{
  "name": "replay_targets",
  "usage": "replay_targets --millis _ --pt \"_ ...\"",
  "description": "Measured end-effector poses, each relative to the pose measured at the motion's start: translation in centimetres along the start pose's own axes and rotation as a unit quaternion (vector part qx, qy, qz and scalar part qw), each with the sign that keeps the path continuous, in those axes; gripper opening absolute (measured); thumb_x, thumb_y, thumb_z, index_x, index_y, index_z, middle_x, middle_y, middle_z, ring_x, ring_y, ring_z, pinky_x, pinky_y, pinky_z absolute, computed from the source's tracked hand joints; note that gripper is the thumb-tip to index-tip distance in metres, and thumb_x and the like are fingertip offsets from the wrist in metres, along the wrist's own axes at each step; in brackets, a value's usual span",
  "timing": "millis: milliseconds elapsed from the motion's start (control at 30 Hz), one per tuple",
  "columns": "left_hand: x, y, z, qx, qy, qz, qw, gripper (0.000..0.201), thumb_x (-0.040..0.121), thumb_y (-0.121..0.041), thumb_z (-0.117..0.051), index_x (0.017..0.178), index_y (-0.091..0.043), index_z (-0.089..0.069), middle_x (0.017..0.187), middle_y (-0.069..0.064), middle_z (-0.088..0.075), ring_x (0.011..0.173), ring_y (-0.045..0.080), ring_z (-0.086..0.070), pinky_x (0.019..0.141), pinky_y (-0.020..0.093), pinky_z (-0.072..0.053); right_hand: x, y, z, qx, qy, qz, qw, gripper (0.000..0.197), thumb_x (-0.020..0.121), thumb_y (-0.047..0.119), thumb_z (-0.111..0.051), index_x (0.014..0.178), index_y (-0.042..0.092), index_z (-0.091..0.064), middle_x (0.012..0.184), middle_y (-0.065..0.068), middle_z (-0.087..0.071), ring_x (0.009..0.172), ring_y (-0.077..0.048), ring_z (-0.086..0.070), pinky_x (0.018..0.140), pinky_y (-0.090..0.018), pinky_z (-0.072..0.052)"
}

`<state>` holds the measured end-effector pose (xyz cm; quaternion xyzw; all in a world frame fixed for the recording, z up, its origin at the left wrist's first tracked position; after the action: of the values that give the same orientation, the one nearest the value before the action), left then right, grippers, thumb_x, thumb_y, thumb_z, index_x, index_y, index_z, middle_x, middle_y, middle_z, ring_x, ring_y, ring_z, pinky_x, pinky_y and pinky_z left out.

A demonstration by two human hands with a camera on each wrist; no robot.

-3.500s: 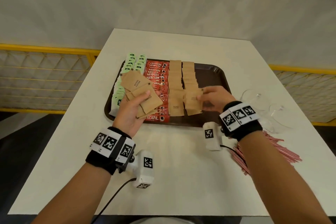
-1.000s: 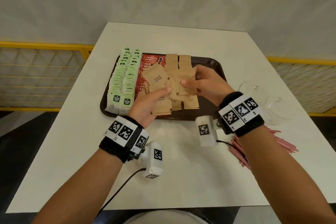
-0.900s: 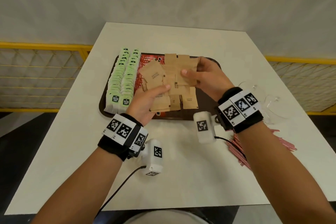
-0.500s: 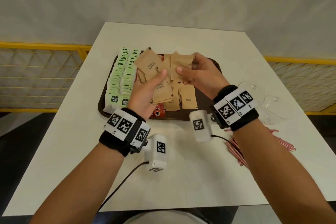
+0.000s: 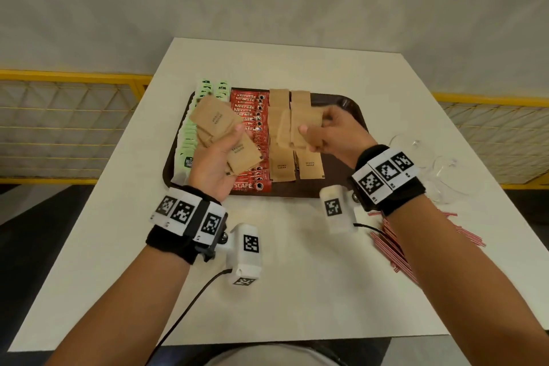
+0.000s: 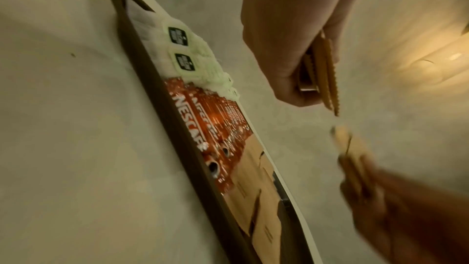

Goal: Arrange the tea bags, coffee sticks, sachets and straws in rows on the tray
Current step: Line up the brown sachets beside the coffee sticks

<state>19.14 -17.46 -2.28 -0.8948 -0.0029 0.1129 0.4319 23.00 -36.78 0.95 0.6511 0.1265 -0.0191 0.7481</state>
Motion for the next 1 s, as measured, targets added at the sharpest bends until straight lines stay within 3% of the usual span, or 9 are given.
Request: replay_targets --millis 100,200,267,400,600,733,833,900,1000 --pt "-0.1 -0.5 1.9 -0.002 -0.018 -0.009 1.000 0.026 0.090 -0.004 -0.055 0.102 -0.027 -0.057 0.090 -0.002 -0.063 0.080 0.009 -0.061 0.065 0.030 -0.056 0.9 -3.8 0.0 -0.239 0.050 -0.082 0.966 0.034 0.082 0.017 -0.070 0.112 0.007 -0.059 0.109 -0.008 -0.066 0.100 -0.021 -0.065 0.090 -0.037 -0.053" --pt "-0.4 -0.1 2.4 0.003 -0.022 -0.002 1.000 0.027 0.090 -0.004 -0.056 0.105 -0.027 -0.057 0.093 -0.001 -0.062 0.082 0.010 -0.061 0.073 0.034 -0.054 1.7 -5.7 -0.5 -0.336 0.060 -0.112 0.933 0.042 0.080 0.023 -0.072 0.114 0.001 -0.061 0.103 -0.014 -0.067 0.088 -0.021 -0.062 0.078 -0.029 -0.051" --pt "-0.5 0.2 2.6 0.005 -0.032 0.008 0.999 0.025 0.090 -0.005 -0.056 0.108 -0.023 -0.055 0.093 0.000 -0.061 0.082 0.010 -0.061 0.073 0.034 -0.054 1.9 -6.1 -0.7 -0.337 0.061 -0.125 0.931 0.047 0.080 0.023 -0.073 0.119 0.003 -0.059 0.102 -0.009 -0.065 0.089 -0.020 -0.060 0.076 -0.029 -0.049" --pt "-0.7 0.5 2.5 0.004 -0.037 0.013 0.999 0.023 0.090 -0.005 -0.055 0.103 -0.025 -0.056 0.090 -0.001 -0.062 0.080 0.008 -0.061 0.072 0.031 -0.054 2.6 -6.0 -1.0 -0.362 0.045 -0.124 0.923 0.041 0.078 0.026 -0.074 0.113 0.007 -0.061 0.105 -0.005 -0.064 0.096 -0.019 -0.060 0.088 -0.033 -0.050" --pt "-0.8 0.6 2.1 -0.003 -0.037 0.020 0.999 0.023 0.090 -0.004 -0.055 0.101 -0.024 -0.056 0.089 -0.001 -0.061 0.080 0.009 -0.060 0.075 0.033 -0.053 2.5 -5.4 -1.1 -0.388 0.004 -0.103 0.916 0.048 0.076 0.022 -0.076 0.117 0.007 -0.056 0.111 -0.006 -0.059 0.095 -0.018 -0.058 0.072 -0.023 -0.044" --pt "-0.8 0.9 2.1 -0.003 -0.034 0.041 0.999 0.020 0.091 -0.009 -0.055 0.105 -0.023 -0.056 0.088 -0.001 -0.062 0.080 0.009 -0.061 0.071 0.032 -0.054 2.1 -5.3 0.2 -0.235 -0.011 -0.090 0.968 0.047 0.077 0.014 -0.075 0.118 0.010 -0.053 0.107 -0.008 -0.060 0.086 -0.015 -0.062 0.068 -0.024 -0.054" --pt "-0.6 1.4 2.0 -0.010 -0.037 0.074 0.997 0.018 0.092 -0.013 -0.054 0.108 -0.022 -0.055 0.087 0.000 -0.065 0.080 0.010 -0.062 0.065 0.032 -0.057 1.0 -5.2 2.3 -0.104 -0.030 -0.106 0.988 0.028 0.084 0.004 -0.065 0.111 0.001 -0.056 0.103 -0.012 -0.063 0.088 -0.017 -0.064 0.075 -0.028 -0.056" --pt "-0.6 1.8 1.7 -0.020 -0.038 0.095 0.995 0.013 0.094 -0.013 -0.051 0.100 -0.023 -0.056 0.080 0.001 -0.069 0.078 0.012 -0.063 0.064 0.033 -0.058 0.5 -6.4 3.2 -0.118 -0.024 -0.145 0.982 0.019 0.085 0.003 -0.063 0.104 0.000 -0.058 0.098 -0.009 -0.064 0.089 -0.019 -0.065 0.076 -0.032 -0.056" --pt "-0.6 2.5 0.9 -0.020 -0.035 0.115 0.993 0.012 0.095 -0.013 -0.050 0.102 -0.022 -0.055 0.093 0.005 -0.067 0.087 0.015 -0.063 0.072 0.039 -0.056 0.4 -7.9 3.9 -0.205 -0.042 -0.175 0.962 0.014 0.079 0.006 -0.072 0.084 0.005 -0.058 0.093 -0.011 -0.065 0.088 -0.025 -0.066 0.082 -0.039 -0.056"
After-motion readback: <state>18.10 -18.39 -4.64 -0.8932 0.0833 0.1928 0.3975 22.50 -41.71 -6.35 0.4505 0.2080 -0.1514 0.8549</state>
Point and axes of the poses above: each hand's wrist, its own x-axis towards the middle knuckle, its own z-axis out of the back of the hand, y = z × x, the point moved 8 cm from there along x, towards the middle knuckle
